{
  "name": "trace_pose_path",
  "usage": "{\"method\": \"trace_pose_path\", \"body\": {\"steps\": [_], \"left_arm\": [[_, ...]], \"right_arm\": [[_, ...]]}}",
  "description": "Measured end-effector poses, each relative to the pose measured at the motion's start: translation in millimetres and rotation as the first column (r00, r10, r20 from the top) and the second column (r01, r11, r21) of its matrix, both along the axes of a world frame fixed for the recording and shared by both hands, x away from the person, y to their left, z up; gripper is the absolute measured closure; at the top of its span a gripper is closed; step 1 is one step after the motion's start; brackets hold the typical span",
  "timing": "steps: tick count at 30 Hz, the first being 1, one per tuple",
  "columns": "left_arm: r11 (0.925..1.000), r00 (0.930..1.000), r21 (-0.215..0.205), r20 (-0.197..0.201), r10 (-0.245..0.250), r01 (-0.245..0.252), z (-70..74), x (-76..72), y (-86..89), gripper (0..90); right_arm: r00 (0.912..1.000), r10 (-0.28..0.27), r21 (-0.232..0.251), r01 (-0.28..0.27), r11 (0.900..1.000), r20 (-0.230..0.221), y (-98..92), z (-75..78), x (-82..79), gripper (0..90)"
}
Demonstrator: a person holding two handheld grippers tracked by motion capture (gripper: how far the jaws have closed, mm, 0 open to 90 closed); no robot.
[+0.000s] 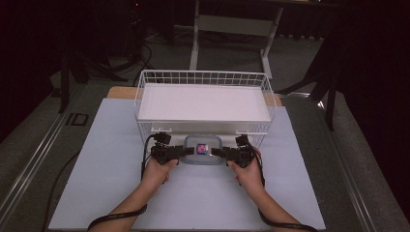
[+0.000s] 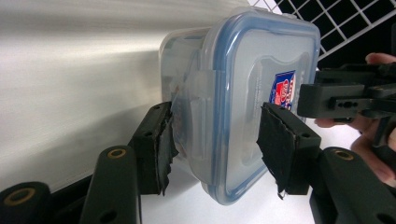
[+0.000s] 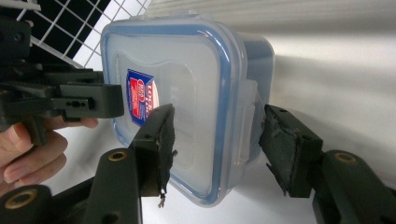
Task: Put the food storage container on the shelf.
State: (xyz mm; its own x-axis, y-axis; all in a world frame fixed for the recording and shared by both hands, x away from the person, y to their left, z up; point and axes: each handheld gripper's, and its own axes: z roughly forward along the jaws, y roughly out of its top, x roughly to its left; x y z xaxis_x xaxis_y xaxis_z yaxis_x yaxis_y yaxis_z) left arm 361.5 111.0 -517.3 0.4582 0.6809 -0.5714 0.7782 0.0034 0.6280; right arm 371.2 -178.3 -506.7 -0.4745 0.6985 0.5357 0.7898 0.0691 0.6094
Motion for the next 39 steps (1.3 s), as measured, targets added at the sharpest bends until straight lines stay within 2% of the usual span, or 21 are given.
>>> {"method": "trace_pose_path", "body": {"steps": [2, 4, 11, 13, 15, 18, 19, 20, 21, 22, 23, 24, 28, 29, 33, 34, 36, 38, 39], "left_arm": [[0.9999, 0.9999, 0.015, 0.006, -0.008, 0.008, 1.2, 1.2, -0.8, 47.1], [0.9990, 0.9994, 0.034, 0.018, -0.028, 0.028, 2.0, 1.4, -1.3, 47.1], [0.9997, 0.9998, -0.014, 0.001, -0.018, 0.018, -1.0, 5.3, 1.7, 46.8], [0.9992, 0.9998, -0.036, -0.002, -0.019, 0.018, -2.4, 6.6, 2.8, 46.5], [0.9992, 0.9999, -0.040, 0.005, -0.010, 0.010, -2.8, 7.4, 2.5, 45.9], [0.9997, 0.9998, -0.020, 0.018, -0.010, 0.010, -2.7, 9.1, -1.6, 41.3], [0.9998, 0.9999, -0.019, 0.010, -0.004, 0.004, -2.1, 9.3, -3.8, 39.3], [0.9979, 0.9969, 0.062, 0.075, -0.025, 0.021, -3.8, 14.3, 0.3, 37.2], [0.9827, 0.9885, -0.165, -0.138, 0.062, -0.085, 4.3, 3.0, -17.7, 35.9], [0.9998, 0.9990, 0.020, 0.044, -0.009, 0.008, -3.0, 13.7, -2.9, 35.3], [0.9999, 0.9991, 0.010, 0.042, 0.003, -0.004, -2.7, 14.1, -4.1, 34.8], [0.9998, 0.9988, 0.018, 0.049, 0.006, -0.007, -1.9, 14.5, -4.1, 34.3], [0.9968, 0.9949, 0.068, 0.094, 0.036, -0.042, 2.8, 15.0, -3.4, 34.3], [0.9967, 0.9948, 0.072, 0.097, 0.032, -0.039, 2.9, 15.8, -3.1, 34.4], [0.9967, 0.9945, 0.073, 0.100, 0.029, -0.036, 3.0, 16.1, -4.2, 34.5], [0.9963, 0.9941, 0.074, 0.102, 0.036, -0.044, 3.2, 15.2, -4.6, 34.7], [0.9968, 0.9928, 0.061, 0.111, 0.045, -0.052, 3.6, 13.3, -4.2, 34.8], [0.9968, 0.9911, 0.056, 0.123, 0.050, -0.057, 4.9, 10.6, -2.7, 35.4], [0.9974, 0.9914, 0.043, 0.120, 0.052, -0.058, 5.8, 8.5, -1.9, 35.4]], "right_arm": [[0.9998, 0.001, -0.002, -0.001, 1.000, 0.022, -0.2, 0.2, 3.5, 44.8], [0.9997, 0.007, -0.006, -0.007, 1.000, 0.023, -0.2, -0.2, 6.2, 44.0], [0.9994, 0.016, -0.002, -0.016, 1.000, 0.030, -0.1, -1.2, 8.6, 42.6], [0.9984, 0.028, -0.006, -0.028, 1.000, 0.048, -0.2, -1.4, 10.5, 41.7], [0.9973, 0.029, -0.021, -0.028, 0.999, 0.068, 0.3, -0.8, 10.9, 40.5], [0.9950, 0.018, -0.050, -0.013, 0.999, 0.099, 3.6, 2.9, 11.4, 39.8], [0.9922, 0.025, -0.058, -0.018, 0.998, 0.122, 4.4, 3.5, 13.1, 39.8], [0.9933, 0.018, -0.064, -0.011, 0.998, 0.115, 5.8, 5.0, 13.3, 40.3], [0.9950, 0.009, -0.068, -0.002, 0.998, 0.099, 7.6, 6.6, 13.1, 39.1], [0.9958, 0.004, -0.072, 0.002, 0.997, 0.091, 9.3, 7.1, 13.5, 37.7], [0.9965, 0.002, -0.073, 0.004, 0.997, 0.084, 10.2, 7.3, 14.0, 36.7], [0.9951, -0.003, -0.078, 0.011, 0.997, 0.099, 10.4, 6.7, 15.1, 36.2], [0.9954, -0.026, -0.079, 0.034, 0.996, 0.092, 12.4, 8.2, 14.9, 34.0], [0.9929, -0.026, -0.088, 0.036, 0.995, 0.117, 12.4, 7.4, 16.4, 32.5], [0.9931, -0.036, -0.094, 0.047, 0.994, 0.112, 14.5, 7.7, 17.4, 30.7], [0.9904, -0.030, -0.100, 0.044, 0.994, 0.135, 15.1, 7.1, 17.6, 30.6], [0.9888, -0.032, -0.106, 0.048, 0.993, 0.145, 16.0, 7.3, 17.0, 30.6], [0.9798, -0.027, -0.133, 0.054, 0.990, 0.198, 16.6, 8.0, 15.2, 30.8], [0.9777, -0.020, -0.136, 0.049, 0.990, 0.209, 16.8, 8.7, 13.8, 30.8]]}}
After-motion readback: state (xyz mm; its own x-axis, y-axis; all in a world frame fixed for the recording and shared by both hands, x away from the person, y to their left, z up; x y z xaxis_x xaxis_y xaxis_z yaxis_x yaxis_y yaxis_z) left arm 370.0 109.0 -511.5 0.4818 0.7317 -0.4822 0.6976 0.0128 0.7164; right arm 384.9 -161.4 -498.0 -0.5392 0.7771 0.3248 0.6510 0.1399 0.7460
